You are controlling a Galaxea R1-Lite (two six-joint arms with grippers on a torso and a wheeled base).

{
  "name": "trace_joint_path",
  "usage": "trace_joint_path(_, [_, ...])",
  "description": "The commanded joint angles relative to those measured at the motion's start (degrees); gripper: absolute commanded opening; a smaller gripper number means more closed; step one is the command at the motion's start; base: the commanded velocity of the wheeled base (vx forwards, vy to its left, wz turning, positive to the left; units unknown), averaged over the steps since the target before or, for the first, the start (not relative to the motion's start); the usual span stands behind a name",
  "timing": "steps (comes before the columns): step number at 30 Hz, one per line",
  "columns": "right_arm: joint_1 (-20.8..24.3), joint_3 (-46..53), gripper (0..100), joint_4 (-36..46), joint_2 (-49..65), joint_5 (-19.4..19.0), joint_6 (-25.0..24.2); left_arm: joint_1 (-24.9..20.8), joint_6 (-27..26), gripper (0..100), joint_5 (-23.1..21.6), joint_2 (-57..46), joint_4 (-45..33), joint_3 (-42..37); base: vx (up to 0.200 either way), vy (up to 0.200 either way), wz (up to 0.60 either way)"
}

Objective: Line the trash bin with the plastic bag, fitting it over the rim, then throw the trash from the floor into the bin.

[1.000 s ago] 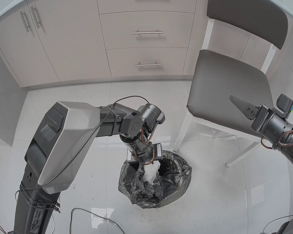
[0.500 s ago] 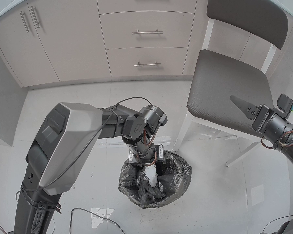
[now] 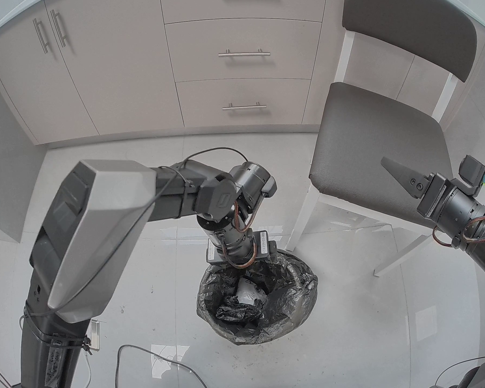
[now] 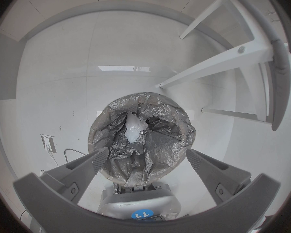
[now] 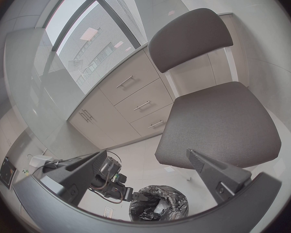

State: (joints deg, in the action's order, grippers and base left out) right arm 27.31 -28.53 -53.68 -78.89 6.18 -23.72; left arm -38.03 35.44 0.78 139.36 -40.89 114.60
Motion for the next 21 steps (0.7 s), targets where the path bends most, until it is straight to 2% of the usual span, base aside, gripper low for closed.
trace_joint_path(1, [0.0, 0.0, 100, 0.0, -0.3, 0.0, 0.0, -0.7, 0.1, 100, 0.0, -8.1, -2.7, 0.0, 0.0, 0.0, 0.0])
trace_joint_path(7, [0.2, 0.1, 100, 0.0, -0.5, 0.0, 0.0, -1.5, 0.4, 100, 1.5, -16.7, -7.5, 0.0, 0.0, 0.0, 0.0])
trace_joint_path(11, [0.6, 0.1, 100, 0.0, -0.7, 0.0, 0.0, -1.2, 1.2, 100, 11.7, -22.7, -7.7, 0.0, 0.0, 0.0, 0.0])
trace_joint_path(12, [0.6, 0.2, 100, 0.0, -0.8, 0.0, 0.0, -0.8, 1.0, 100, 16.9, -25.0, -7.8, 0.0, 0.0, 0.0, 0.0])
trace_joint_path(14, [0.6, 0.4, 100, 0.0, -1.0, 0.0, 0.0, 0.6, 0.4, 100, 23.6, -28.1, -8.1, 0.0, 0.0, 0.0, 0.0])
trace_joint_path(15, [0.6, 0.4, 100, 0.0, -1.0, 0.0, 0.0, 0.6, 0.4, 100, 23.6, -28.1, -8.1, 0.0, 0.0, 0.0, 0.0])
trace_joint_path(16, [0.8, 0.3, 100, 0.0, -1.1, -0.1, 0.0, 3.0, -1.5, 100, 28.7, -32.2, -8.9, 0.0, 0.0, 0.0, 0.0])
trace_joint_path(21, [1.4, 0.3, 100, 0.1, -0.5, 0.0, 0.2, 9.6, -9.1, 100, 30.0, -43.9, -10.4, 0.0, 0.0, 0.0, 0.0])
